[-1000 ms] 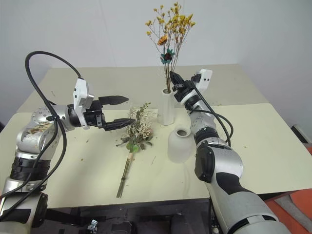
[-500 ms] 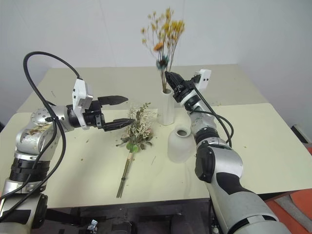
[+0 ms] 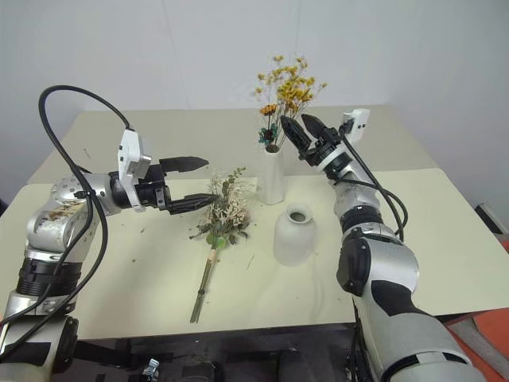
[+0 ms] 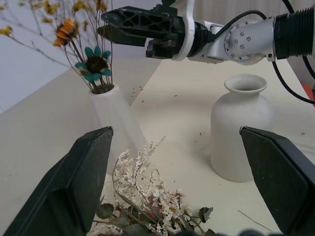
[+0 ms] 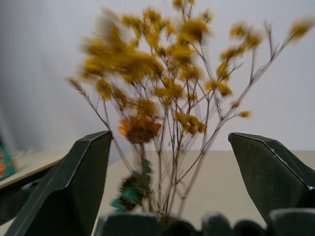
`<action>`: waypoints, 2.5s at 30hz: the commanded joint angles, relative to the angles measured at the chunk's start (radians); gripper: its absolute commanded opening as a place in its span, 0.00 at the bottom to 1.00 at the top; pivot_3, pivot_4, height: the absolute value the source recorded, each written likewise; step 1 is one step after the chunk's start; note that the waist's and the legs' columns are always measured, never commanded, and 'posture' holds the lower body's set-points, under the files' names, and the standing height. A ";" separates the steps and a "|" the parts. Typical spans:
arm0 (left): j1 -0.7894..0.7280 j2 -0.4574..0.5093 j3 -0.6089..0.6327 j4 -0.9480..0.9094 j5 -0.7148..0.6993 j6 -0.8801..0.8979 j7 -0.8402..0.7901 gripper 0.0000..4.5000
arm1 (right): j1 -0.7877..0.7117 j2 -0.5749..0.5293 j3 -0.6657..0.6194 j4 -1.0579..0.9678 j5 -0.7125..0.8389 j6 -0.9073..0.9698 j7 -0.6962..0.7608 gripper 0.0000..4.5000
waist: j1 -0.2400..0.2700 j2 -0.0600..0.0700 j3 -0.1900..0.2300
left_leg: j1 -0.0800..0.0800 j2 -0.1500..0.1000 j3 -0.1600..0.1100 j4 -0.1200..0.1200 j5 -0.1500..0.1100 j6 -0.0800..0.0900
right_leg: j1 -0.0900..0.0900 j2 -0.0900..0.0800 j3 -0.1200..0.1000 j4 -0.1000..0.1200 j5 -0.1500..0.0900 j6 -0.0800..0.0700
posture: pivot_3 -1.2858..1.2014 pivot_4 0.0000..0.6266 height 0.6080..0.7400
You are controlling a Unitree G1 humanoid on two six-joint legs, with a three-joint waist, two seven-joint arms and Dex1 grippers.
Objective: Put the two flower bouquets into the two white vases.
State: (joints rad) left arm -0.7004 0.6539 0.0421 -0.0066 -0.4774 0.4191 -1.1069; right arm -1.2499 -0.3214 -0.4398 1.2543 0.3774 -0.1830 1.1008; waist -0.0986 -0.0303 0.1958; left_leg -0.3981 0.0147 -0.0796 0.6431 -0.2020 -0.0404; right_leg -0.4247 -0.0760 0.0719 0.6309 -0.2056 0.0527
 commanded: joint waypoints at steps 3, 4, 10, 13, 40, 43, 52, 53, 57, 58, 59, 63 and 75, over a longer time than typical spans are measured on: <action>0.018 0.008 0.084 -0.096 -0.072 0.066 0.071 1.00 | 0.037 -0.074 0.046 -0.141 -0.002 0.043 0.108 0.99 | -0.001 0.000 0.000 | 0.000 0.000 0.000 0.000 0.000 0.000 | 0.000 0.000 0.000 0.000 0.000 0.000 | 0.52 0.24 1.00; 0.033 0.009 0.096 -0.125 -0.087 0.094 0.098 1.00 | 0.052 -0.087 0.055 -0.169 -0.005 0.038 0.116 0.99 | -0.001 0.000 0.000 | 0.000 0.000 0.000 0.000 0.000 0.000 | 0.000 0.000 0.000 0.000 0.000 0.000 | 0.52 0.24 1.00; 0.137 0.026 0.168 -0.371 -0.152 0.326 0.331 1.00 | 0.161 -0.204 0.147 -0.382 -0.043 0.166 0.113 0.99 | 0.002 0.000 0.000 | 0.000 0.000 0.000 0.000 0.000 0.000 | 0.000 -0.001 0.000 0.000 0.000 0.000 | 0.52 0.24 1.00; 0.160 -0.003 0.223 -0.503 -0.224 0.502 0.510 1.00 | 0.221 -0.289 0.219 -0.512 -0.119 0.291 0.027 0.99 | 0.004 0.000 0.000 | 0.000 0.000 0.000 0.000 0.000 0.000 | 0.000 -0.001 0.000 0.000 0.000 0.001 | 0.52 0.24 1.00; 0.003 0.111 -0.061 -0.073 -1.344 1.072 1.579 1.00 | 0.801 -0.664 0.130 -1.752 0.254 1.049 -0.152 0.99 | 0.054 0.000 0.000 | 0.001 -0.001 0.000 0.002 0.000 0.000 | 0.002 -0.001 0.001 -0.001 -0.006 0.009 | 0.52 0.24 1.00; -0.042 0.146 -0.162 0.022 -1.461 1.011 1.606 1.00 | 0.805 -0.659 0.113 -1.780 0.269 1.063 -0.190 0.99 | 0.062 0.000 0.000 | 0.002 -0.001 0.000 0.002 0.000 0.000 | 0.002 -0.001 0.001 0.000 -0.006 0.009 | 0.52 0.24 1.00; -0.220 0.035 -0.310 0.256 -1.409 1.016 1.560 1.00 | 0.894 -0.647 0.009 -1.898 0.345 1.109 -0.298 0.99 | 0.091 -0.001 0.000 | -0.001 -0.002 0.000 0.002 0.000 -0.001 | 0.002 -0.001 0.000 -0.003 -0.002 0.002 | 0.52 0.24 1.00; -0.234 0.023 -0.316 0.282 -1.389 1.031 1.546 1.00 | 0.905 -0.645 -0.005 -1.910 0.352 1.115 -0.314 0.99 | 0.090 -0.001 0.000 | -0.001 -0.002 0.000 0.002 0.000 -0.001 | 0.002 -0.001 0.000 -0.003 -0.002 0.002 | 0.52 0.24 1.00; -0.273 -0.025 -0.326 0.379 -1.291 1.096 1.496 1.00 | 0.943 -0.643 -0.045 -1.942 0.380 1.124 -0.358 0.99 | 0.082 -0.001 0.000 | -0.001 -0.002 0.000 0.002 0.000 -0.001 | 0.002 -0.001 0.000 -0.003 -0.002 0.002 | 0.52 0.24 1.00; -0.283 -0.037 -0.325 0.398 -1.262 1.114 1.482 1.00 | 0.953 -0.642 -0.051 -1.949 0.383 1.124 -0.368 0.99 | 0.081 -0.001 0.000 | -0.001 -0.002 0.000 0.002 0.000 -0.001 | 0.002 -0.001 0.000 -0.003 -0.002 0.003 | 0.52 0.24 1.00; -0.291 -0.047 -0.322 0.409 -1.235 1.133 1.462 0.96 | 0.963 -0.641 -0.057 -1.955 0.386 1.122 -0.376 1.00 | 0.080 -0.001 0.000 | -0.001 -0.002 0.000 0.002 0.000 -0.001 | 0.002 -0.001 0.000 -0.003 -0.002 0.003 | 0.52 0.24 1.00; -0.311 -0.095 -0.297 0.458 -1.104 1.177 1.414 0.73 | 0.988 -0.633 -0.064 -1.973 0.398 1.110 -0.413 1.00 | 0.081 -0.001 0.000 | -0.001 -0.002 0.000 0.002 0.000 -0.001 | 0.002 -0.001 0.000 -0.003 -0.006 0.008 | 0.52 0.24 1.00; -0.308 -0.193 -0.157 0.465 -0.875 1.195 1.320 0.02 | 0.986 -0.643 -0.036 -1.953 0.410 1.082 -0.423 1.00 | 0.083 -0.001 -0.001 | -0.002 -0.002 0.000 0.002 0.000 -0.001 | 0.002 -0.001 0.000 -0.004 -0.005 0.008 | 0.52 0.24 1.00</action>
State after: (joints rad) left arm -1.0052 0.4627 -0.1517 0.4865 -1.3636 1.6098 0.2354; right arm -0.2538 -0.9521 -0.4556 -0.6950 0.7784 0.9252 0.6745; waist -0.0156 -0.0315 0.1952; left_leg -0.3997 0.0127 -0.0797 0.6451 -0.2018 -0.0413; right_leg -0.4230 -0.0772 0.0715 0.6272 -0.2111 0.0610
